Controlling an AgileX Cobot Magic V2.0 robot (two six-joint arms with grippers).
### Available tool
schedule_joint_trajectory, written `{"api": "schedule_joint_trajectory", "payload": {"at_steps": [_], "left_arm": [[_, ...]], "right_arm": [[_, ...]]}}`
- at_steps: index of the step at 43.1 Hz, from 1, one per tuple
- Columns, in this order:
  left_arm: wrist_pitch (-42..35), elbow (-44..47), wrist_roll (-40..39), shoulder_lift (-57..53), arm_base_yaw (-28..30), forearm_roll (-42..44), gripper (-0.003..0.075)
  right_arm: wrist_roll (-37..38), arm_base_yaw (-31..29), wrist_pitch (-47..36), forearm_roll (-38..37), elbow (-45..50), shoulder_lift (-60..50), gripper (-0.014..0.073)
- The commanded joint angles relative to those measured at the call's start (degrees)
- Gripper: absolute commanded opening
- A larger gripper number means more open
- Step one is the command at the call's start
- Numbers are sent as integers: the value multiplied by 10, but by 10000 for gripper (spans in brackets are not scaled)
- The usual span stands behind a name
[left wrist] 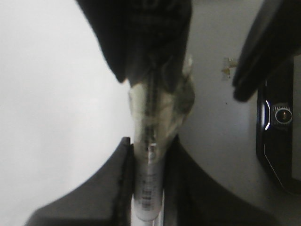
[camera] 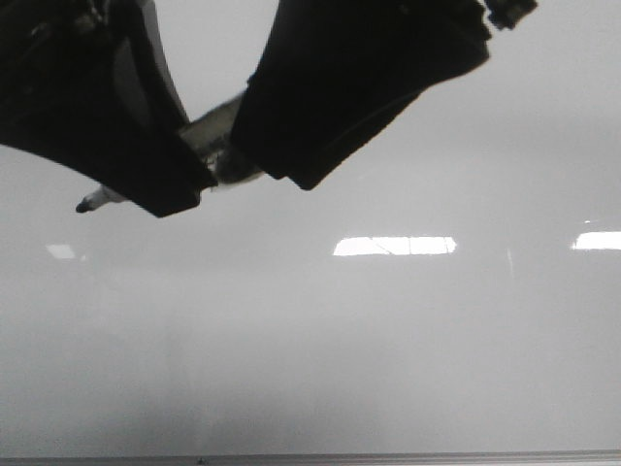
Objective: Write number 6 on whiteboard
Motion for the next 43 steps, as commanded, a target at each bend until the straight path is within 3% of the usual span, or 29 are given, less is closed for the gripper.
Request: {"api": "schedule_joint_trajectory", "payload": {"at_steps": [1,24,28,35,43], "left_arm": [[-40,-19,1,-27,-7,-3,-20],[-27,-11,1,-25,-7,-3,-20],[-27,-11,1,-25,-7,-3,-20],[-27,-11,1,-25,-7,-3,-20],[-27,-11,-11,-25,-7,-10,-18]], "right_arm": [[-5,0,-39,10,-20,-9,360],[-5,0,-34,22,-20,-9,346],[-5,0,-34,24,-20,-9,232],[-5,0,-35,24,-20,-9,-60],[-5,0,-38,24,-20,-9,-62]]}}
